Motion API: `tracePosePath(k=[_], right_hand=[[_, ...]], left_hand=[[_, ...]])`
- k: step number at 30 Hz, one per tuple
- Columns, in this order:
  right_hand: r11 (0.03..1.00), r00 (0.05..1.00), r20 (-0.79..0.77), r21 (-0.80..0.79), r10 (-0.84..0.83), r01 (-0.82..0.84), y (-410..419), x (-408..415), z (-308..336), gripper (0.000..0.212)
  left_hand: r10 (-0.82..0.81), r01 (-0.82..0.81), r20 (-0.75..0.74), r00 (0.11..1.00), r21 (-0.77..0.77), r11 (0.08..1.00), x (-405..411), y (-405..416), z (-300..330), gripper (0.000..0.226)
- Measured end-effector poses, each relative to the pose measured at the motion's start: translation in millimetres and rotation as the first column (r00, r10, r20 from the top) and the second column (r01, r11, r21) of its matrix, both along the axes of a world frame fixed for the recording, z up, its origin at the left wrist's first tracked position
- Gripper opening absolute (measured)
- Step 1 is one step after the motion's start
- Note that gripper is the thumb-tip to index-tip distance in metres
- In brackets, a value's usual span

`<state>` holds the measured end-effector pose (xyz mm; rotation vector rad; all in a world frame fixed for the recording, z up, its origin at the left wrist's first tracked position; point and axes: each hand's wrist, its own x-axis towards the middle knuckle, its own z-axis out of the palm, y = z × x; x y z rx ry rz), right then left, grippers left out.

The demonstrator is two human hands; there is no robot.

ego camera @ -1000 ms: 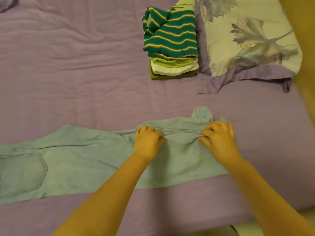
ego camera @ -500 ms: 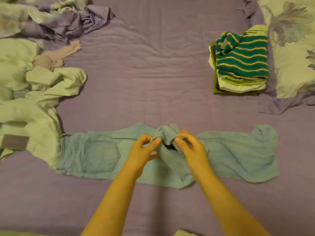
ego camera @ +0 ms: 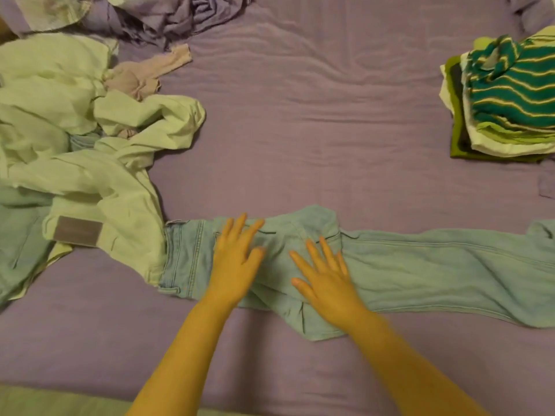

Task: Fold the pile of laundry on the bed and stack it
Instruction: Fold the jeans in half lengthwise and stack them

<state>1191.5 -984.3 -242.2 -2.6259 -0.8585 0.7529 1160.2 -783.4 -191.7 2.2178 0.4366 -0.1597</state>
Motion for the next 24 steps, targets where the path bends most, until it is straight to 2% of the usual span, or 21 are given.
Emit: tracePosePath(k=[2,4,7,9,11,13,16,18,20,24], right_hand=[[0.991,0.999,-0.017,-0.124,0.046,-0.048,-4,-6,-20,0.06],[0.976,0.996,-0.044,-0.2,0.076,-0.084,-12,-12,-29,0.063],[0.966,0.99,0.037,-0.23,0.134,-0.122,-26,-20,-27,0.067],[0.979,0.983,0.129,-0.171,0.132,-0.109,-41,-21,-24,0.063],[0.989,0.983,0.151,-0.121,0.103,-0.085,-56,-15,-22,0.054],[0.996,0.993,0.115,-0.089,0.005,0.005,-71,-1,-21,0.048],[0.978,0.991,0.091,-0.177,-0.094,0.109,-102,34,-23,0.048],[0.965,0.983,0.118,-0.206,-0.141,0.164,-124,62,-31,0.048],[0.952,0.974,0.133,-0.223,-0.182,0.209,-134,92,-38,0.047],[0.941,0.954,0.199,-0.213,-0.223,0.264,-132,124,-61,0.049]], left_hand=[[-0.2,0.224,-0.125,0.972,0.224,0.949,-8,-13,-26,0.052],[-0.305,0.409,-0.311,0.9,0.364,0.837,-17,-21,-54,0.058],[-0.383,0.575,-0.454,0.805,0.434,0.693,-31,-18,-86,0.063],[-0.402,0.611,-0.477,0.781,0.454,0.648,-33,-15,-94,0.069],[-0.366,0.568,-0.463,0.808,0.442,0.695,-28,-19,-90,0.067],[-0.322,0.494,-0.413,0.852,0.434,0.753,-16,-32,-78,0.062],[-0.326,0.408,-0.259,0.909,0.396,0.823,12,-58,-61,0.057],[-0.354,0.416,-0.221,0.909,0.414,0.81,41,-73,-56,0.054],[-0.328,0.404,-0.241,0.914,0.439,0.803,75,-81,-59,0.051],[-0.104,0.283,-0.406,0.908,0.412,0.866,134,-79,-79,0.048]])
